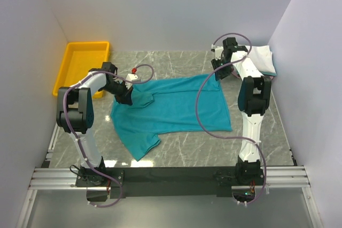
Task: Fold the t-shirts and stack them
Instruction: Fold the tshirt
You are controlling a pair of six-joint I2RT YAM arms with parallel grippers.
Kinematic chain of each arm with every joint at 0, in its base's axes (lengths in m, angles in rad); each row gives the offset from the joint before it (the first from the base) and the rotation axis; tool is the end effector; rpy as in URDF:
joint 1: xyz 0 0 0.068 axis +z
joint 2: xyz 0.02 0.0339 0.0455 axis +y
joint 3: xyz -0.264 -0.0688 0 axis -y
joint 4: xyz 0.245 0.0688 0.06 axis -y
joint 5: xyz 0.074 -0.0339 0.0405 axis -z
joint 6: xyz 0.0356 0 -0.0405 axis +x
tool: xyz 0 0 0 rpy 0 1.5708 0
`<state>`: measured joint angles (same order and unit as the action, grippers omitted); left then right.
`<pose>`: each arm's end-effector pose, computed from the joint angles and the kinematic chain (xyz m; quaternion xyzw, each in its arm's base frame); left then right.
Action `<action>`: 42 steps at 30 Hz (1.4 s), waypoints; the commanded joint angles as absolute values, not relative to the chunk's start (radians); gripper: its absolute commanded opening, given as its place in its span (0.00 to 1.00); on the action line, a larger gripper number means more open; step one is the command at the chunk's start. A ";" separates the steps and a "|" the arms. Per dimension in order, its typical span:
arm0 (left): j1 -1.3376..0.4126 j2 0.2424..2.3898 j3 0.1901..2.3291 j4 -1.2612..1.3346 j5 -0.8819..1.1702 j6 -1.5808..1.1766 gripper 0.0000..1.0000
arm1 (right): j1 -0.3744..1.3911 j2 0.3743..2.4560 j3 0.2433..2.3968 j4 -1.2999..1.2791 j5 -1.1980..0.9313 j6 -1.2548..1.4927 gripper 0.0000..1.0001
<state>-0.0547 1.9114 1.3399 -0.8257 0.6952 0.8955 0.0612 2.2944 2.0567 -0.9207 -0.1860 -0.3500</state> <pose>0.3624 -0.0427 0.1805 0.4547 0.8194 -0.2765 0.2129 0.4894 0.0366 0.2121 -0.2176 0.9502 0.0606 0.2148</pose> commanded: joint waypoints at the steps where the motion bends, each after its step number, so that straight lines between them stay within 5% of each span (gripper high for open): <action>1: -0.054 1.907 1.376 -0.836 0.736 0.910 0.01 | 0.045 2.327 2.062 -0.957 -0.213 -0.212 0.40; 11: -0.054 1.914 1.382 -0.835 0.729 0.913 0.01 | 0.038 2.381 2.089 -0.983 -0.259 -0.127 0.41; 19: -0.054 1.924 1.382 -0.827 0.723 0.908 0.01 | 0.026 2.390 2.091 -0.989 -0.278 -0.123 0.14; 24: -0.054 1.928 1.388 -0.831 0.723 0.908 0.01 | 0.014 2.367 2.080 -0.966 -0.259 -0.112 0.30; 37: -0.054 1.922 1.385 -0.831 0.724 0.908 0.01 | 0.005 2.375 2.132 -0.974 -0.293 -0.092 0.31; 42: -0.054 1.921 1.393 -0.841 0.726 0.907 0.01 | 0.005 2.381 2.149 -0.992 -0.302 -0.100 0.00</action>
